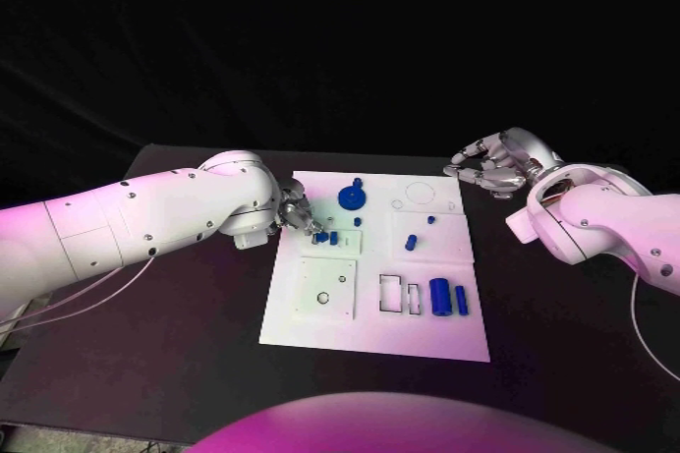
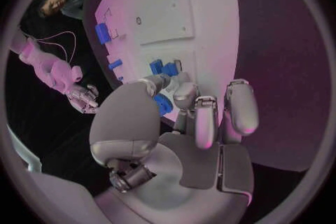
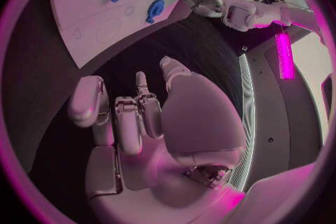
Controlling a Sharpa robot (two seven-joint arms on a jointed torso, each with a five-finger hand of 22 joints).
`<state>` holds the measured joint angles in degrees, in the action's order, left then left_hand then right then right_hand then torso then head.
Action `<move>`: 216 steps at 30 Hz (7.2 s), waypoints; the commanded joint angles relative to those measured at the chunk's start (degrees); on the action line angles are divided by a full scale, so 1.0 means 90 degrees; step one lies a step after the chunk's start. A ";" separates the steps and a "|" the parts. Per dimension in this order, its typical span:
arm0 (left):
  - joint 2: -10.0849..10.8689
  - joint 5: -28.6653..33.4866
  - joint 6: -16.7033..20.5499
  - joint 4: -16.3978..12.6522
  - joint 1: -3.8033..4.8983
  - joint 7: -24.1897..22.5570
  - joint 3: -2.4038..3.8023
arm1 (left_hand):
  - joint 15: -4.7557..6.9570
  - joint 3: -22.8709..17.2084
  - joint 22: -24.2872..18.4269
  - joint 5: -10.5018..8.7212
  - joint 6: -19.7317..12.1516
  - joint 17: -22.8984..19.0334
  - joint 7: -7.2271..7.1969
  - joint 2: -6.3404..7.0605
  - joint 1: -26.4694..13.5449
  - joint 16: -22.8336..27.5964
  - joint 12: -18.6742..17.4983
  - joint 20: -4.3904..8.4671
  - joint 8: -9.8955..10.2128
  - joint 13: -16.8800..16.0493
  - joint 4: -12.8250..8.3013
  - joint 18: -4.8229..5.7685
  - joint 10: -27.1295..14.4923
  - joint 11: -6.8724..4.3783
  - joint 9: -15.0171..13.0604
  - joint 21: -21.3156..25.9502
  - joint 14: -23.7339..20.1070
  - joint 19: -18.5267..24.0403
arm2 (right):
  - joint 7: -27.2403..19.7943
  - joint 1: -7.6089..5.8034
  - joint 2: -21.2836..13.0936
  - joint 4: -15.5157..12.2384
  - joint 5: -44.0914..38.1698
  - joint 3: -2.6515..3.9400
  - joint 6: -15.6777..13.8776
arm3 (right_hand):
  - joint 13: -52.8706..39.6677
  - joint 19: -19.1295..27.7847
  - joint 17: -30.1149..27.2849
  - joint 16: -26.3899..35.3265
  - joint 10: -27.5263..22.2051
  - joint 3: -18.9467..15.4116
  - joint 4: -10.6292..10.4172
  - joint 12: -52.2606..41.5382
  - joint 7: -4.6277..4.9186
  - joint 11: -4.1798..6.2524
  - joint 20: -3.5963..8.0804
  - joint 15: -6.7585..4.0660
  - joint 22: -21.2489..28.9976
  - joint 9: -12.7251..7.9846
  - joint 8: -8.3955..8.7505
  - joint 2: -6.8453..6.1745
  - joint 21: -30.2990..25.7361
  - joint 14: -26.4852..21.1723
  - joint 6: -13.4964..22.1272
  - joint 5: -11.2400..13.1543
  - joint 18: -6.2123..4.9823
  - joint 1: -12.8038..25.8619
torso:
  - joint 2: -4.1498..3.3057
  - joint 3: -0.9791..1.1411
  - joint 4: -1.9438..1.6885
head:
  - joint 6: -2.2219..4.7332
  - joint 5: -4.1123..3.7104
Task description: Assemble the parts on the task board
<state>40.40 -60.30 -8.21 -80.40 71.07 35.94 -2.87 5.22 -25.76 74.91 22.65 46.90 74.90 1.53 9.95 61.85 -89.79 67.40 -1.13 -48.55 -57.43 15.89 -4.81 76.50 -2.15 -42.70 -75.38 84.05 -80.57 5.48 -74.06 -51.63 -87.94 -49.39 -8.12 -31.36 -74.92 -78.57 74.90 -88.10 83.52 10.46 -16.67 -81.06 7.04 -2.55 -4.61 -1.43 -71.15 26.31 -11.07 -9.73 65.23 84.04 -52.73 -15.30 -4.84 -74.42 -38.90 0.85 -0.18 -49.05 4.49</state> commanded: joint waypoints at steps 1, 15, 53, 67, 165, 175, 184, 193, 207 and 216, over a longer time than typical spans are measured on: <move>0.0002 0.0053 0.0141 -0.0030 0.0000 -0.0144 0.0005 | 0.0047 0.0074 0.0513 -0.0014 0.0014 0.1677 -0.0035 0.0018 0.0085 -0.0023 0.0031 0.0028 0.0004 -0.0019 0.0023 0.0100 0.0008 -0.0042 0.0013 0.0018 0.0662 -0.0005 | -0.0004 0.0004 0.0002 -0.0003 -0.0029 0.0000 0.0066 | -0.0659 0.0010 0.1016 0.0035 0.0002 0.0030 0.0006 0.0014 0.0001 0.0021 0.0018 -0.0023 -0.0002 0.0005 -0.0027 -0.0003 -0.0011 0.0505 0.0052 0.0010 -0.0115 0.0055 | -0.0001 0.0000 -0.0001 | 0.0013 0.0001; 0.0276 0.0071 0.1255 -0.0242 -0.0002 -0.1189 0.0003 | -0.0044 0.0326 0.0091 -0.0259 -0.0420 0.1525 0.0117 0.0250 0.0980 0.0045 -0.0697 -0.0042 0.0093 0.0897 -0.0044 -0.0052 -0.0764 0.0056 0.0133 0.0726 0.0625 0.0398 | -0.0003 0.0006 -0.0019 -0.0013 -0.0034 -0.0001 0.0060 | -0.0660 0.0006 0.1016 0.0035 0.0004 0.0036 0.0010 0.0012 0.0000 0.0022 0.0019 -0.0024 -0.0006 0.0008 -0.0030 0.0002 -0.0007 0.0506 0.0052 0.0006 -0.0114 0.0053 | 0.0004 0.0004 -0.0007 | 0.0043 -0.0023; 0.0265 -0.1778 0.0738 -0.0263 -0.0196 -0.1965 -0.0021 | -0.0476 0.1121 -0.0393 -0.1300 -0.0247 0.1151 0.0607 0.0541 0.1838 0.0200 -0.1394 -0.0473 0.1935 0.2657 0.0075 -0.0269 -0.2236 0.0522 0.2259 0.1965 0.0459 0.1016 | 0.0000 0.0041 -0.0034 -0.0001 -0.0036 -0.0004 0.0064 | -0.0660 0.0006 0.1016 0.0035 0.0004 0.0036 0.0010 0.0012 0.0000 0.0022 0.0019 -0.0024 -0.0006 0.0008 -0.0030 0.0002 -0.0007 0.0506 0.0052 0.0006 -0.0114 0.0053 | -0.0015 0.0005 0.0011 | 0.0065 0.0031; 0.0177 -0.1758 0.0761 -0.0239 -0.0219 -0.1752 -0.0019 | -0.0459 0.1247 -0.0364 -0.1315 -0.0184 0.1197 0.0587 0.0435 0.1811 0.0177 -0.1341 -0.0458 0.2003 0.2682 0.0059 -0.0263 -0.2229 0.0503 0.2323 0.1945 0.0480 0.0978 | 0.0002 0.0043 -0.0028 0.0000 -0.0036 -0.0004 0.0065 | -0.0660 0.0006 0.1016 0.0035 0.0004 0.0036 0.0010 0.0012 0.0000 0.0022 0.0019 -0.0024 -0.0006 0.0008 -0.0030 0.0002 -0.0007 0.0506 0.0052 0.0006 -0.0114 0.0053 | -0.0008 0.0006 0.0007 | 0.0040 0.0007; 0.0257 -0.0053 0.1442 -0.0016 -0.0221 -0.2100 -0.0016 | -0.0323 -0.1043 0.0060 -0.2201 0.0943 0.1341 0.0435 -0.0084 0.2196 0.0102 -0.1355 -0.0314 0.2206 0.3266 -0.1060 -0.0228 -0.2216 0.0349 0.2139 0.1887 0.0535 0.0891 | 0.0046 0.0062 -0.0013 0.0038 -0.0089 -0.0009 0.0126 | -0.0663 -0.0004 0.1018 0.0038 0.0011 0.0072 0.0015 0.0002 -0.0003 0.0026 0.0023 -0.0028 -0.0005 0.0040 -0.0054 0.0004 -0.0031 0.0507 0.0059 0.0004 -0.0115 0.0052 | -0.0005 0.0005 0.0002 | 0.0081 0.0062; 0.0282 0.0048 0.1570 -0.0017 -0.0245 -0.2259 -0.0018 | -0.0364 -0.1566 0.0111 -0.2199 0.0915 0.1130 0.0491 -0.0082 0.1952 0.0186 -0.2107 -0.0352 0.2350 0.3788 -0.1389 -0.0243 -0.2113 0.0401 0.1978 0.1961 0.0454 0.0933 | 0.0045 0.0063 -0.0017 0.0035 -0.0089 -0.0010 0.0130 | -0.0663 -0.0004 0.1018 0.0038 0.0011 0.0072 0.0015 0.0002 -0.0003 0.0026 0.0023 -0.0028 -0.0005 0.0040 -0.0054 0.0004 -0.0031 0.0507 0.0059 0.0004 -0.0115 0.0052 | -0.0002 0.0007 0.0002 | 0.0087 0.0063; 0.0309 0.0070 0.1537 -0.0040 -0.0256 -0.2293 -0.0019 | -0.0369 -0.1756 0.0142 -0.2200 0.0947 0.1029 0.0502 -0.0074 0.1803 0.0230 -0.2593 -0.0359 0.2426 0.4092 -0.1557 -0.0252 -0.1938 0.0411 0.1882 0.2003 0.0421 0.0948 | 0.0045 0.0063 -0.0017 0.0034 -0.0089 -0.0010 0.0130 | -0.0663 -0.0007 0.1022 0.0037 0.0011 0.0067 0.0012 0.0001 -0.0003 0.0025 0.0023 -0.0028 -0.0009 0.0044 -0.0057 -0.0004 -0.0030 0.0508 0.0060 0.0008 -0.0113 0.0064 | -0.0004 0.0005 0.0005 | 0.0085 0.0066; 0.0340 0.0072 0.1472 -0.0060 -0.0266 -0.2269 -0.0019 | -0.0374 -0.1836 0.0163 -0.2196 0.0967 0.0981 0.0515 -0.0083 0.1726 0.0253 -0.2942 -0.0363 0.2498 0.4279 -0.1661 -0.0255 -0.1824 0.0424 0.1831 0.2026 0.0410 0.0944 | 0.0047 0.0063 -0.0017 0.0032 -0.0089 -0.0010 0.0130 | -0.0663 -0.0007 0.1022 0.0037 0.0011 0.0067 0.0012 0.0001 -0.0003 0.0025 0.0023 -0.0028 -0.0009 0.0044 -0.0057 -0.0004 -0.0030 0.0508 0.0060 0.0008 -0.0113 0.0064 | -0.0001 0.0003 -0.0002 | 0.0086 0.0070; 0.0398 0.0226 0.1416 -0.0067 -0.0281 -0.2222 -0.0021 | -0.0379 -0.1860 0.0187 -0.2197 0.1004 0.0990 0.0510 -0.0103 0.1669 0.0250 -0.3180 -0.0368 0.2544 0.4392 -0.1730 -0.0252 -0.1690 0.0428 0.1787 0.2021 0.0420 0.0923 | 0.0050 0.0063 -0.0017 0.0035 -0.0089 -0.0011 0.0130 | -0.0663 -0.0007 0.1022 0.0037 0.0011 0.0067 0.0012 0.0001 -0.0003 0.0025 0.0023 -0.0028 -0.0009 0.0044 -0.0057 -0.0004 -0.0030 0.0508 0.0060 0.0008 -0.0113 0.0064 | -0.0004 0.0004 0.0001 | 0.0077 0.0079; 0.0483 0.0599 0.1406 -0.0114 -0.0322 -0.2241 -0.0022 | -0.0383 -0.1878 0.0180 -0.2196 0.1010 0.0920 0.0519 -0.0113 0.1643 0.0280 -0.3308 -0.0370 0.2574 0.4447 -0.1756 -0.0259 -0.1702 0.0437 0.1771 0.2064 0.0397 0.0942 | 0.0053 0.0063 -0.0021 0.0037 -0.0091 -0.0011 0.0131 | -0.0663 -0.0007 0.1022 0.0037 0.0011 0.0067 0.0012 0.0001 -0.0003 0.0025 0.0023 -0.0028 -0.0009 0.0044 -0.0057 -0.0004 -0.0030 0.0508 0.0060 0.0008 -0.0113 0.0064 | 0.0000 0.0000 0.0001 | 0.0065 0.0074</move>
<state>44.70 -57.75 5.23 -81.14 68.22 16.24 -3.09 1.92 -41.53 74.93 2.66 52.53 74.92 6.10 9.52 76.72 -87.41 37.72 -4.31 -25.51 -17.45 -0.79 -6.65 61.06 1.66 -18.39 -56.97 84.04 -72.47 5.95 -73.53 -51.83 -87.59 -49.59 -8.21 -30.94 -74.95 -78.57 74.91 -88.10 83.52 10.85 -16.60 -81.06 7.04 -2.55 -4.62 -1.43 -71.18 26.63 -11.29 -9.73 65.23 84.04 -52.73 -15.30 -4.84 -74.43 -38.92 0.85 -0.16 -48.42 5.16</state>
